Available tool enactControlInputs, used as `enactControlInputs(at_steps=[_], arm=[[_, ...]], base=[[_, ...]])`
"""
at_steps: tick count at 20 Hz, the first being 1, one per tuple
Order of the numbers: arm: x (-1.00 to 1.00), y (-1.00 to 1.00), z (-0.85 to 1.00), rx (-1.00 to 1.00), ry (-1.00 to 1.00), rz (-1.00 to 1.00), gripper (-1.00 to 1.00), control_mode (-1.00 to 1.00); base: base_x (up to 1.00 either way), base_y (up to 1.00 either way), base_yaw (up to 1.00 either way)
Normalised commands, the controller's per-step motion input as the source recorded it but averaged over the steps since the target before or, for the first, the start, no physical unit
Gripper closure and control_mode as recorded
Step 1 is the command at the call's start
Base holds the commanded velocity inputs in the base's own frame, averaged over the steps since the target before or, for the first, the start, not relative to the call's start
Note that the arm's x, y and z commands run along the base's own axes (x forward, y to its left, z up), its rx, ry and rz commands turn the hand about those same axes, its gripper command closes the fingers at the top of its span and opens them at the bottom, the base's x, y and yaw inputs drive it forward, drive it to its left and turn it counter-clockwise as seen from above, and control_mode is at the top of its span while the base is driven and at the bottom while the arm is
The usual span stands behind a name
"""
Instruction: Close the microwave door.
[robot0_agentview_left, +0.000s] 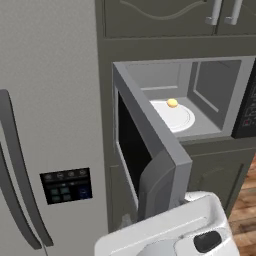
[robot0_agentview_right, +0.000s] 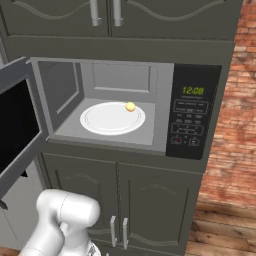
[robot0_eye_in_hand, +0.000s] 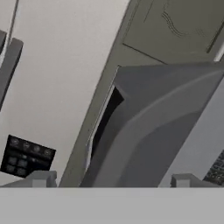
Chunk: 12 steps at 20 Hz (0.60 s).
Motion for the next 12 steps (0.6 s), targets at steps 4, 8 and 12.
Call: enactControlInputs(at_steps=[4,8,12], arm=[[0.73,-0.39,-0.02,0.00,0.13,-0.46,-1.00,-1.00],[0.84,-0.79,-0.17,0.03,0.10,-0.43,-1.00,-1.00],[0.74,-0.91,-0.12,0.05,0.10,-0.35,-1.00,-1.00]], base=[[0.00,0.00,0.00],[0.00,0.00,0.00],[0.00,0.00,0.00]])
